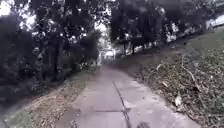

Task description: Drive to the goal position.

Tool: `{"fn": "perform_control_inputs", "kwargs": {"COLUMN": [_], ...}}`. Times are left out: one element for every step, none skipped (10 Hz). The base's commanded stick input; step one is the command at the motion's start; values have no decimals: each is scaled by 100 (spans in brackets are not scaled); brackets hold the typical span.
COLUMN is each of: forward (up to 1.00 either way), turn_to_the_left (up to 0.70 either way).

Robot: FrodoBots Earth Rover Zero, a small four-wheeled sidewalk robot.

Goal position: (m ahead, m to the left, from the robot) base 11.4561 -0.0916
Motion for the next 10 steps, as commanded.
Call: {"fn": "perform_control_inputs", "kwargs": {"forward": [100, 100, 100, 100, 100, 100, 100, 100, 100, 100], "turn_to_the_left": [0, 0, 0, 0, -8, -32, 0, 0, 0, 0]}}
